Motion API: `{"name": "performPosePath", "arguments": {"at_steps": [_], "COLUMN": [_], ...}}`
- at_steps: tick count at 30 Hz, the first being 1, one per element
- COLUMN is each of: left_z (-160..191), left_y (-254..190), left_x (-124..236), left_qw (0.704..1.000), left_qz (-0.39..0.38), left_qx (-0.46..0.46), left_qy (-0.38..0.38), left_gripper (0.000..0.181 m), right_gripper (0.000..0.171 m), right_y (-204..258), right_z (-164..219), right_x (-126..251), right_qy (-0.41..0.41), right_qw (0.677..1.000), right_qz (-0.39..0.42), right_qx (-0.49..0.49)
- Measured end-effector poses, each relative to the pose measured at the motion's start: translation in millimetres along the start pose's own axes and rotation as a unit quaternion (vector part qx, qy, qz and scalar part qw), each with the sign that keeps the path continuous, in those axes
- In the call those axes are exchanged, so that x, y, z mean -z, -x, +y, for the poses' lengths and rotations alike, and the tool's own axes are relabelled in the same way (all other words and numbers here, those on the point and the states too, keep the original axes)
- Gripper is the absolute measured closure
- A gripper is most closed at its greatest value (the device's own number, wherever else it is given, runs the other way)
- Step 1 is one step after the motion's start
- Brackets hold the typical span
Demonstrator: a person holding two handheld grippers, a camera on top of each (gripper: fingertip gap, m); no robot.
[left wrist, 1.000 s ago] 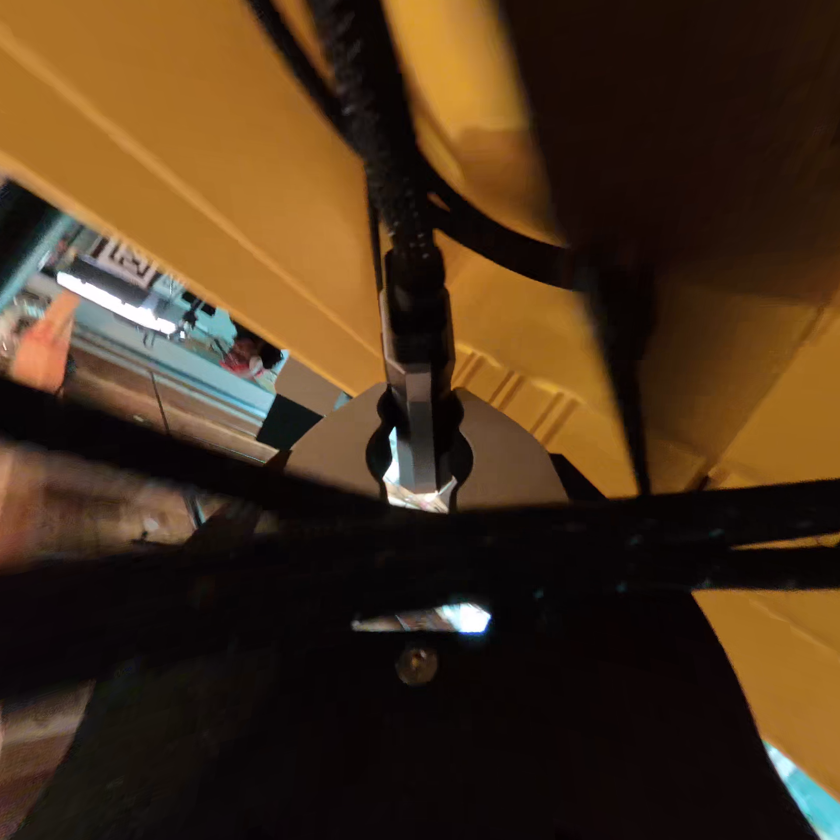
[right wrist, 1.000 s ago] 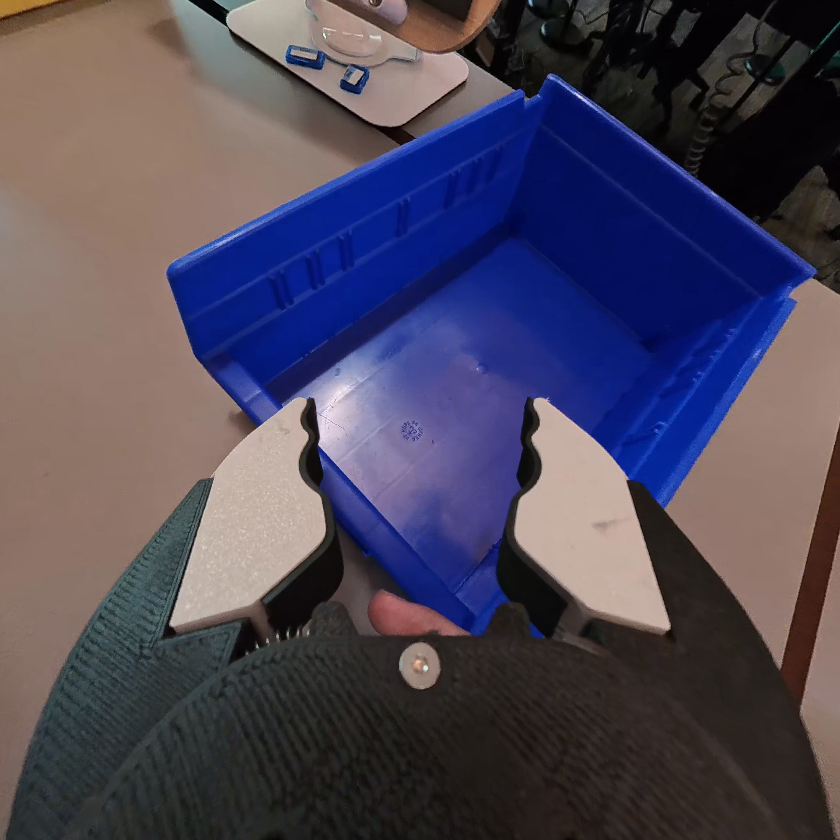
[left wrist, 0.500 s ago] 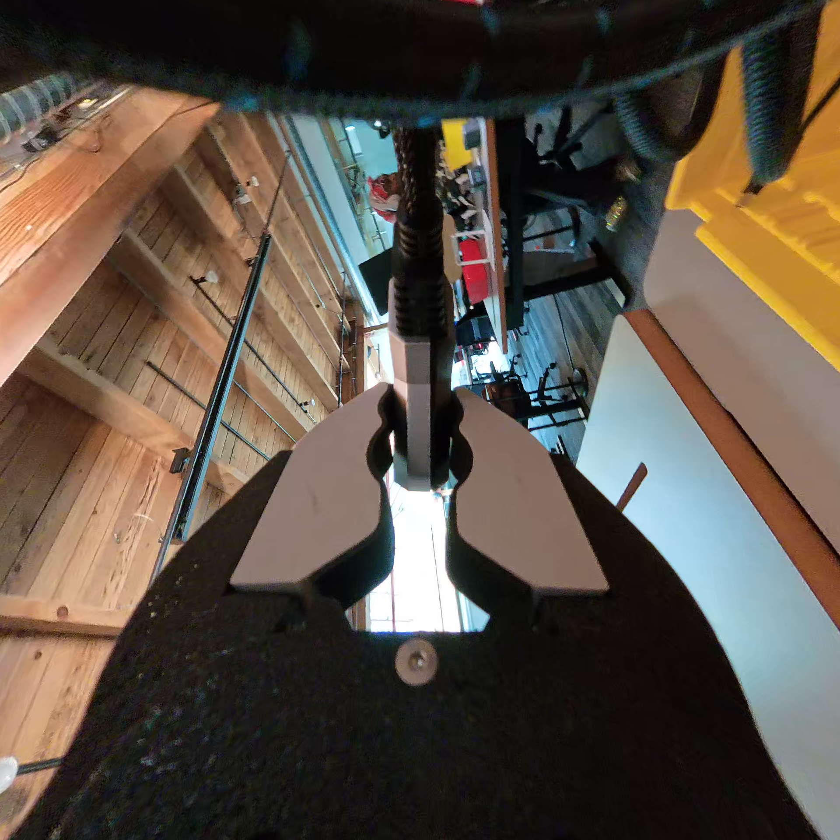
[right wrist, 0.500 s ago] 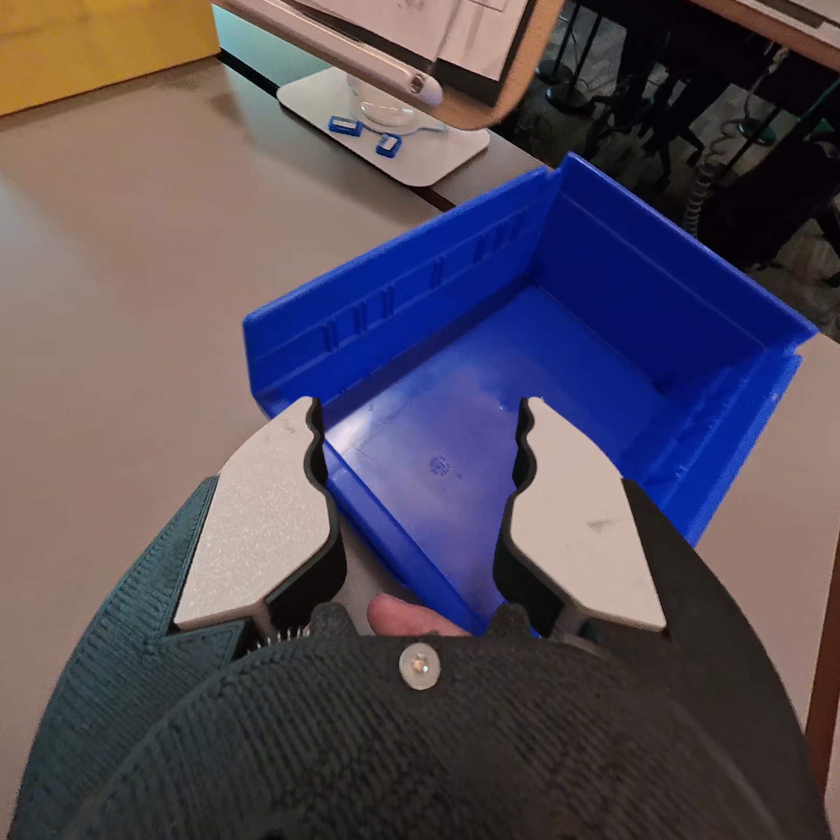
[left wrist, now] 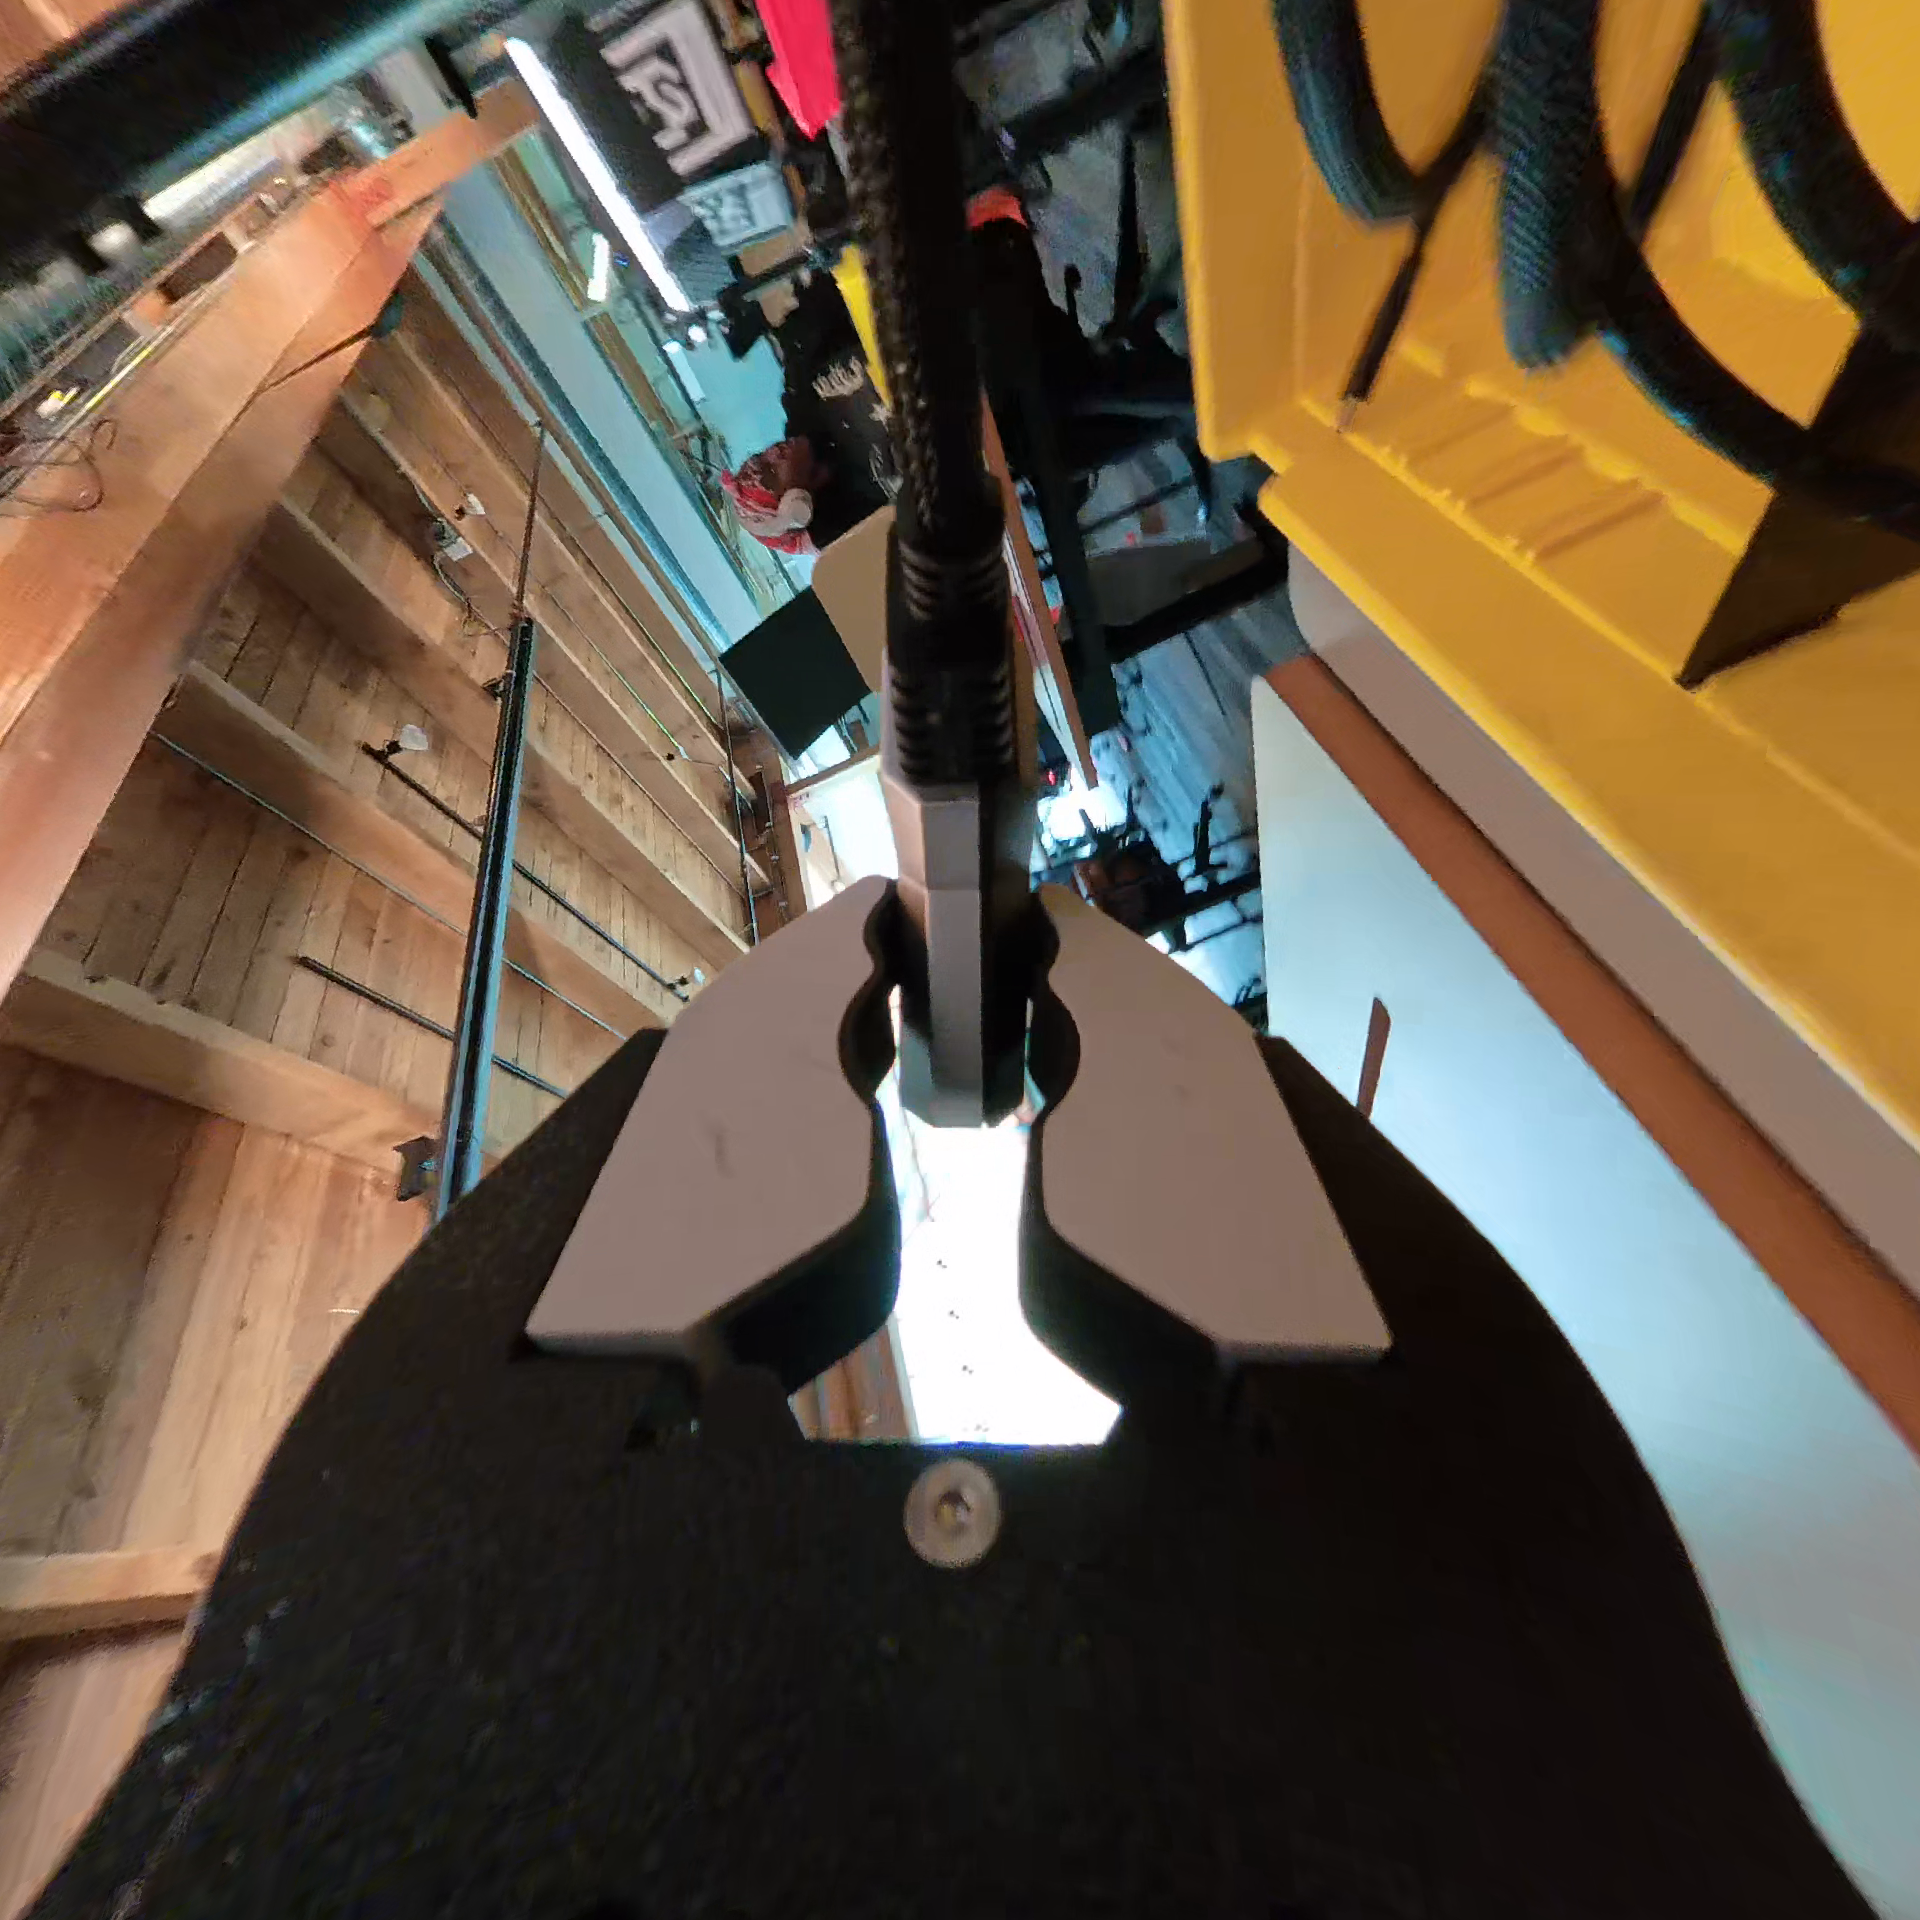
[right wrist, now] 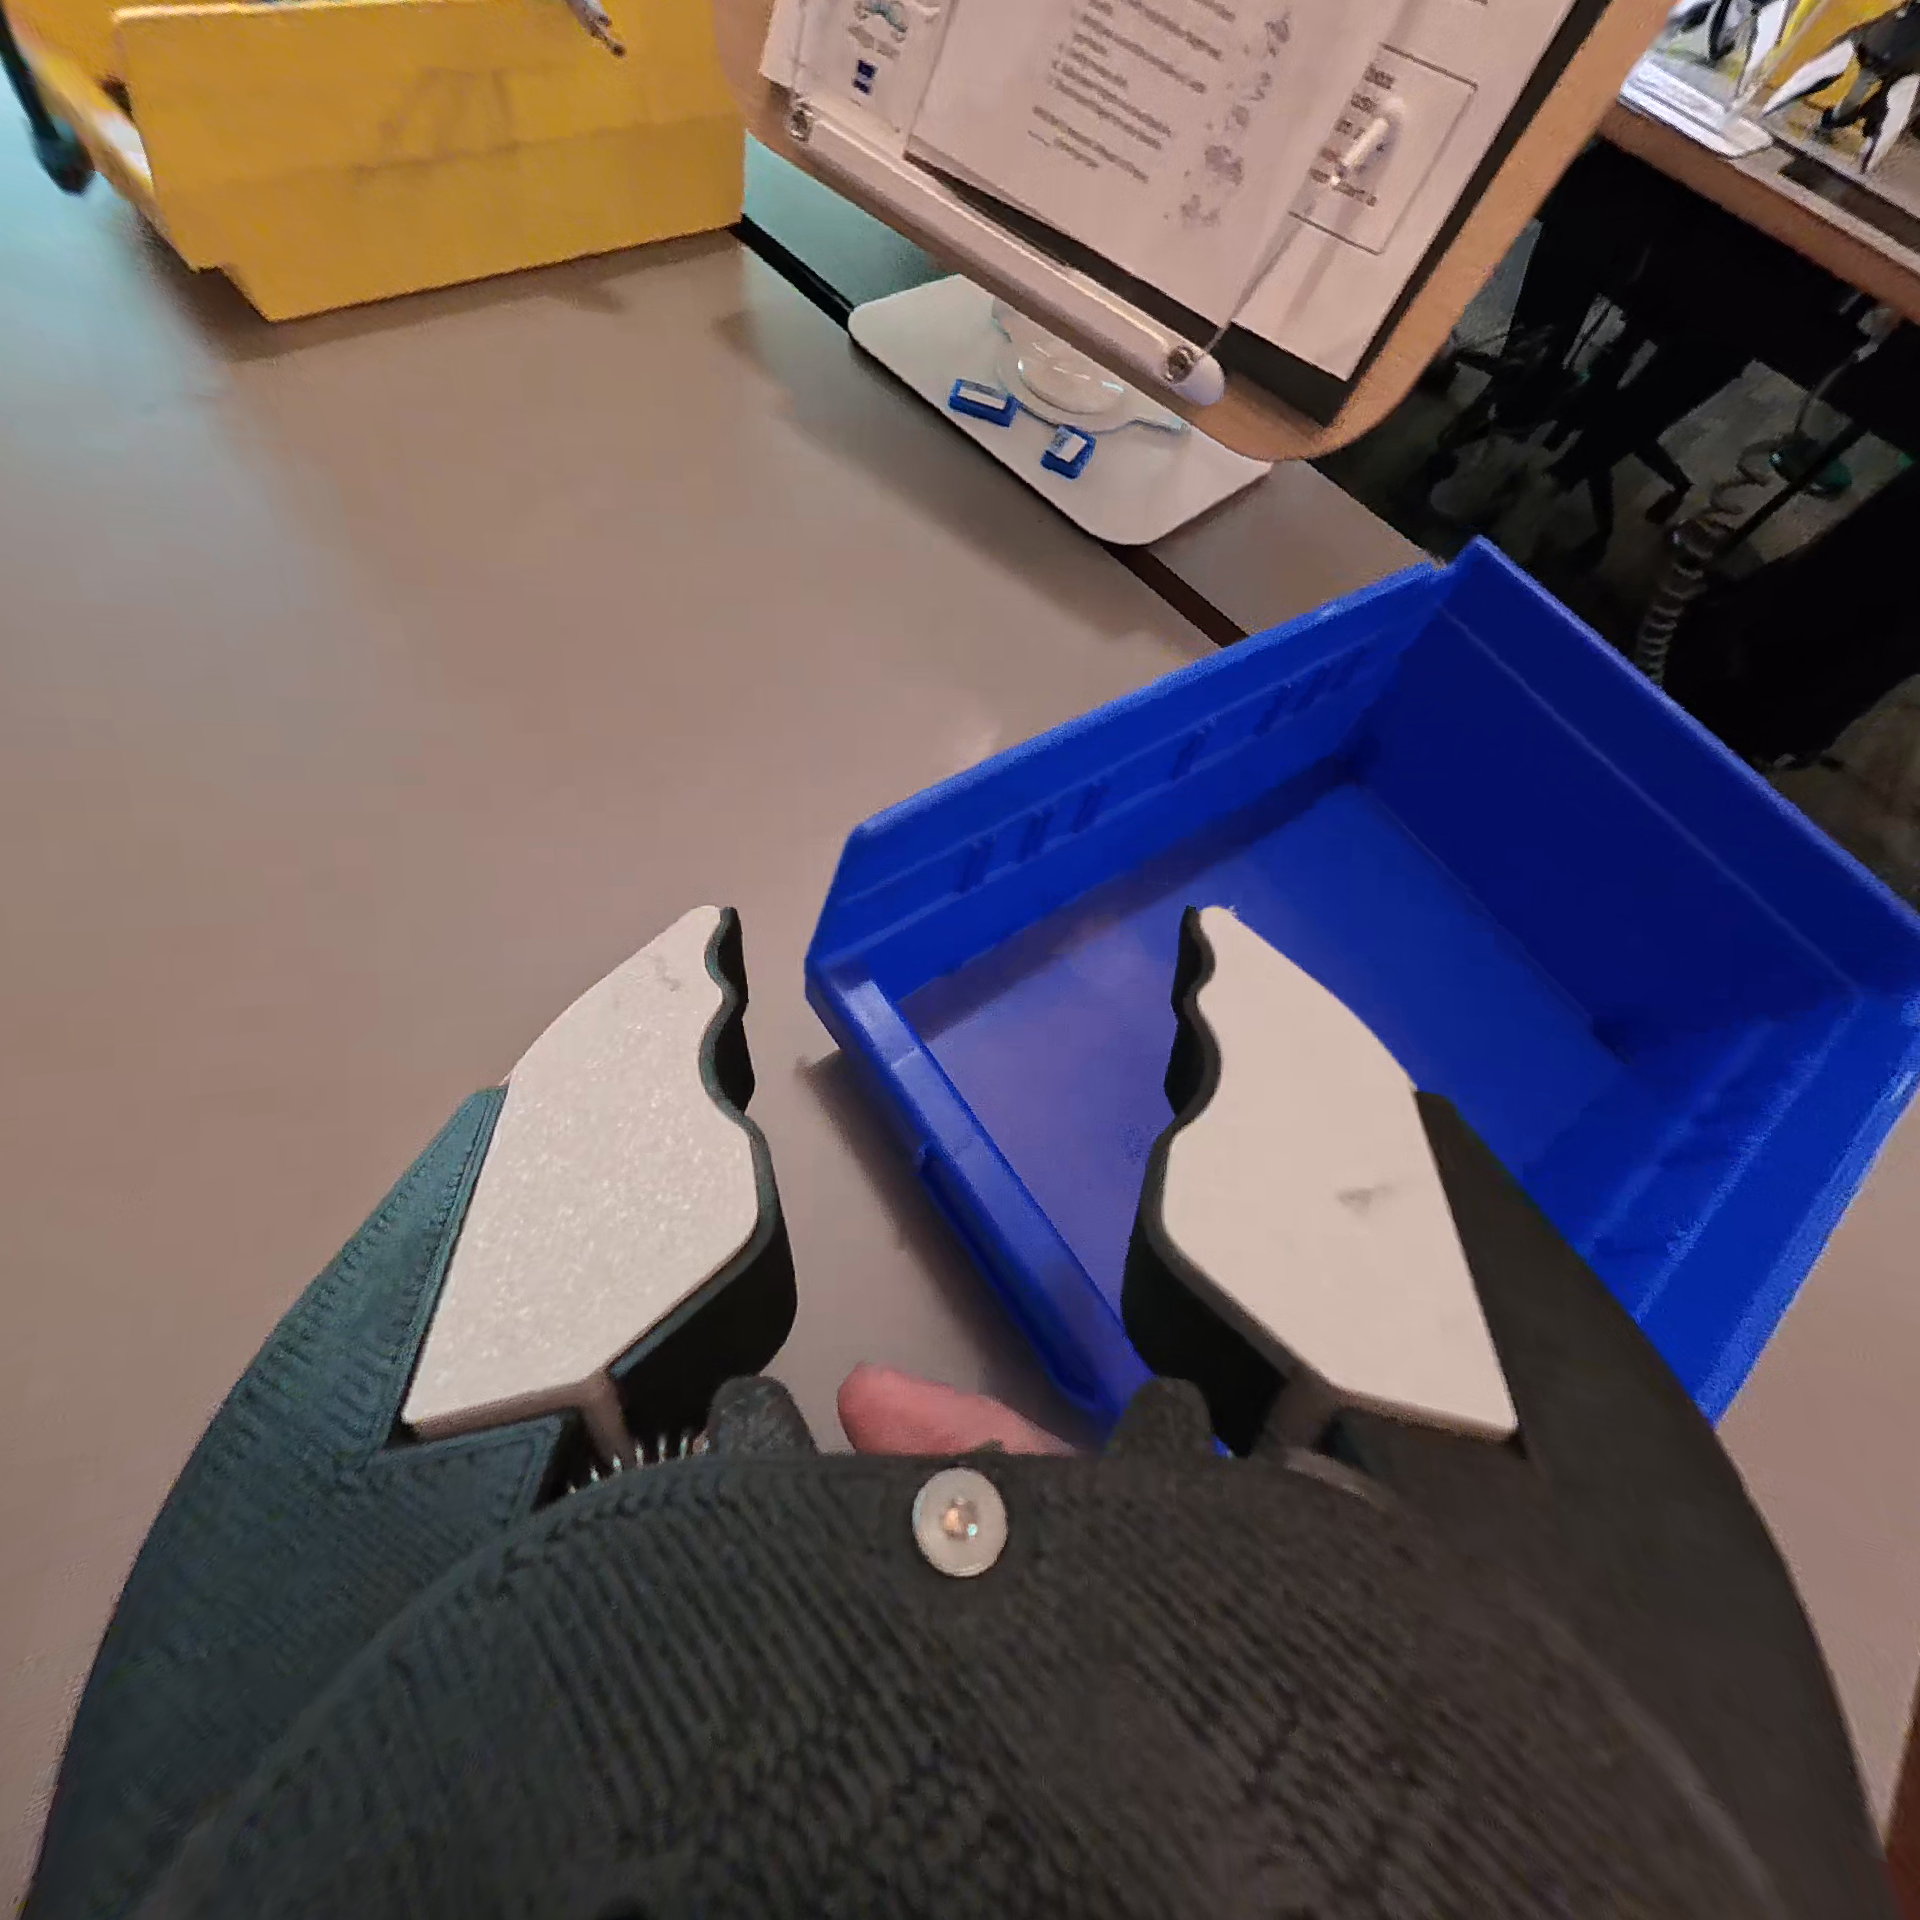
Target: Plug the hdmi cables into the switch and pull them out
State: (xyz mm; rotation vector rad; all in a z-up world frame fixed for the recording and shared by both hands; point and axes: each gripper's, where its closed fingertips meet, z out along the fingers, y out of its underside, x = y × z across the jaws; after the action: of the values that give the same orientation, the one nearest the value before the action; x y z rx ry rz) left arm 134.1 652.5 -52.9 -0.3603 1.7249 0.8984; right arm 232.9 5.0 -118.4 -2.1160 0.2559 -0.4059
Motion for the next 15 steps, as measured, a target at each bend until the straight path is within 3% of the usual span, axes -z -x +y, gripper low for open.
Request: {"name": "performPosePath", "arguments": {"at_steps": [3, 5, 9, 13, 15], "left_z": [-5, -3, 27, 37, 35], "left_y": [-13, -21, -13, -16, -9], "left_x": [-11, -18, -34, -35, -26], "left_qw": [0.996, 0.997, 0.994, 0.987, 0.975], "left_qz": [-0.007, 0.019, 0.057, 0.078, 0.081], "left_qx": [-0.085, -0.078, 0.057, 0.122, 0.198], "left_qy": [0.004, 0.008, 0.067, 0.064, 0.052], "left_gripper": [0.161, 0.160, 0.160, 0.160, 0.160], "right_gripper": [0.091, 0.091, 0.091, 0.092, 0.092], "right_y": [9, 12, 8, 7, 9], "right_z": [-7, -10, -1, 6, 6], "right_x": [-3, -5, -7, -9, -12], "right_qy": [0.002, -0.001, 0.012, 0.017, 0.015], "right_qw": [1.000, 1.000, 1.000, 1.000, 1.000], "right_qz": [-0.008, -0.016, -0.008, -0.007, -0.014], "right_qx": [0.026, 0.027, 0.013, 0.000, -0.002]}}
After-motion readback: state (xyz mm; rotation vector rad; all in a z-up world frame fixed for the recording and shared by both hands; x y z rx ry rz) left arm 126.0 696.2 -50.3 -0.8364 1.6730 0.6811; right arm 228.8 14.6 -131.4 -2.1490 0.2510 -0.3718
